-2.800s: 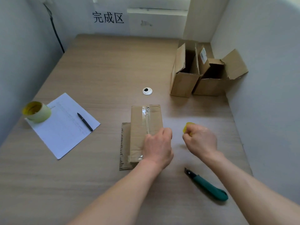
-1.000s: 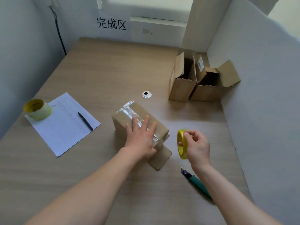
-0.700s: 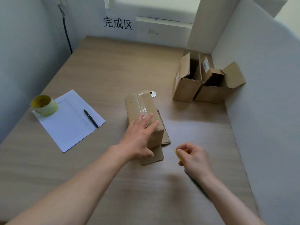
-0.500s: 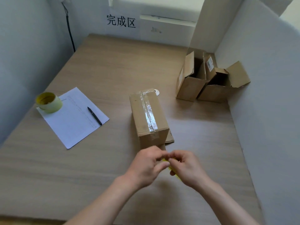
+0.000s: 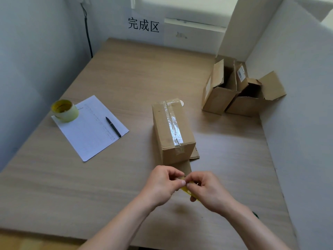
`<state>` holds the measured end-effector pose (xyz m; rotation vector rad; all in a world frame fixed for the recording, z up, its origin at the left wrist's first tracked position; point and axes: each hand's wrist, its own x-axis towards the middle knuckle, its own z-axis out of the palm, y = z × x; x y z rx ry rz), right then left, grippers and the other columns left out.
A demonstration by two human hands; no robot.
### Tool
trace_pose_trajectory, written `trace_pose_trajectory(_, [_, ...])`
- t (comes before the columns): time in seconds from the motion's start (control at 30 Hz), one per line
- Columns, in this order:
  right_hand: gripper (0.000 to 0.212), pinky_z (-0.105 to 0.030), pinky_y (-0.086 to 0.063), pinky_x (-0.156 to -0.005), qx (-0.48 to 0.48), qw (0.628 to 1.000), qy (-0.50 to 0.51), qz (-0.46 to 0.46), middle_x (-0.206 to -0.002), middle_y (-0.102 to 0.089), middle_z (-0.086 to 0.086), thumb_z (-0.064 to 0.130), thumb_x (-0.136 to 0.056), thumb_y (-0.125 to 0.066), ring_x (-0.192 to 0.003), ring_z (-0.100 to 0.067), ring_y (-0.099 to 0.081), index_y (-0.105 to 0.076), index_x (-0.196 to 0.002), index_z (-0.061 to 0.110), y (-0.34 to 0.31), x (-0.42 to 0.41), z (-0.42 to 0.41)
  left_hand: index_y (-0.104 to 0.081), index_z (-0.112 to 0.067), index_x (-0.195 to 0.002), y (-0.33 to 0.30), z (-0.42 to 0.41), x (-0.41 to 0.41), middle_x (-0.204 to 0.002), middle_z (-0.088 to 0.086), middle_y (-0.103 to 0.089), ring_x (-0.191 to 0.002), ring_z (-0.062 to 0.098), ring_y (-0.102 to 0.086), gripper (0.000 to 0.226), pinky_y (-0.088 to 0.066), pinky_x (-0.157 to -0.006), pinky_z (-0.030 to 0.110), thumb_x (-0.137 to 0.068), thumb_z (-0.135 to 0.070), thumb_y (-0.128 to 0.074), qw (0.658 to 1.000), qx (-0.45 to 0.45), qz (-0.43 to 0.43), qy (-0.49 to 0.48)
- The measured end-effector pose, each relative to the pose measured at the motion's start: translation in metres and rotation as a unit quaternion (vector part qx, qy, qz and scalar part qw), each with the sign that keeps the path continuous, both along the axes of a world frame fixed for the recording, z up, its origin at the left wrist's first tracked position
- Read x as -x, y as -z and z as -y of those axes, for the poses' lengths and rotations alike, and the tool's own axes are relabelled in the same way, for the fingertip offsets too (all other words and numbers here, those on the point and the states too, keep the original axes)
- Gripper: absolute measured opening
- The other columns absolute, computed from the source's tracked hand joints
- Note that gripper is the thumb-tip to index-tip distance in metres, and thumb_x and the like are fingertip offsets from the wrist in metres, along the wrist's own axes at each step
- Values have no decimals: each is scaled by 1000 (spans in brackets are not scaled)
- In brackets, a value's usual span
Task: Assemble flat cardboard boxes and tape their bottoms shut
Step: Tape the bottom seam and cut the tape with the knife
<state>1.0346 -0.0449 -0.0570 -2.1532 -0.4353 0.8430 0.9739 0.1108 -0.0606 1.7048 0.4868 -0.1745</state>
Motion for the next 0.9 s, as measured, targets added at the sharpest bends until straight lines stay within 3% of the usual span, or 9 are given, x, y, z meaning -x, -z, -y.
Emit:
trace_pose_trajectory(0.1, [21, -27, -50, -56, -1, 1000, 3, 0, -69, -70, 12, 30, -82, -56, -60, -10, -69, -71, -80, 44, -1, -4, 0, -76, -8, -76, -1, 2, 0, -57, -4, -63, -53, 6, -53, 5, -44, -55, 23, -79, -4, -75, 1000, -7, 21, -19])
trace_pose_trajectory(0.27, [23, -36, -55, -57, -93, 993, 26, -73, -78, -72, -3, 28, -75, -64, -63, -19, -68, -76, -93, 36, -10, -9, 0, -73, -5, -73, -6, 3, -4, -53, -8, -59, -52, 4, -50, 8, -41, -53, 19, -80, 0, -73, 996, 9, 67, -62])
trace_pose_trajectory(0.4, [76, -30, -52, -60, -171, 954, 27, -245, -81, -71, -21, 25, -71, -75, -72, -29, -63, -45, -141, 33, -22, -25, 19, -70, -4, -71, -9, -6, -8, -54, -5, -60, -51, 5, -51, 13, -40, -51, 15, -81, 4, -70, 989, 41, 94, -102])
trace_pose_trajectory(0.5, [78, -33, -55, -66, -186, 934, -11, -306, -83, -67, -26, 19, -72, -75, -72, -30, -65, -45, -144, 29, -39, -42, 41, -70, -10, -69, -6, -13, -5, -53, -5, -59, -51, 6, -51, 17, -40, -50, 15, -81, 2, -71, 982, 45, 107, -151])
trace_pose_trajectory(0.53, [72, -33, -56, -67, -135, 957, -38, -255, -85, -70, -21, 21, -77, -74, -74, -28, -67, -47, -143, 34, -44, -48, 45, -70, -13, -68, -4, -15, -5, -54, -6, -59, -52, 6, -50, 19, -40, -52, 15, -81, 1, -71, 979, 33, 113, -169])
trace_pose_trajectory(0.6, [59, -32, -53, -70, 91, 990, -103, 22, -98, -74, -5, 41, -86, -69, -86, -22, -68, -46, -139, 49, -49, -64, 46, -71, -15, -67, 3, -18, -8, -56, -7, -61, -56, 6, -52, 18, -42, -55, 16, -81, -3, -73, 972, -1, 119, -203])
trace_pose_trajectory(0.67, [53, -30, -40, -70, 239, 918, -128, 291, -114, -70, 5, 58, -88, -60, -102, -22, -63, -43, -138, 53, -50, -82, 38, -70, -16, -68, 9, -15, -13, -59, -10, -64, -59, 4, -55, 18, -44, -59, 15, -81, -5, -73, 964, -28, 120, -234])
trace_pose_trajectory(0.73, [57, -31, -32, -67, 220, 898, -140, 354, -115, -69, 4, 62, -88, -58, -105, -25, -60, -39, -141, 54, -49, -97, 25, -69, -18, -68, 16, -14, -20, -58, -12, -64, -58, 2, -55, 18, -44, -59, 14, -83, -7, -73, 953, -36, 120, -276])
trace_pose_trajectory(0.9, [58, -33, -33, -61, 240, 862, -193, 404, -102, -71, -2, 64, -91, -49, -95, -29, -63, -30, -145, 53, -28, -123, 6, -69, -24, -67, 31, -20, -34, -61, -12, -66, -58, 3, -55, 21, -45, -59, 15, -83, -10, -74, 936, -52, 112, -329])
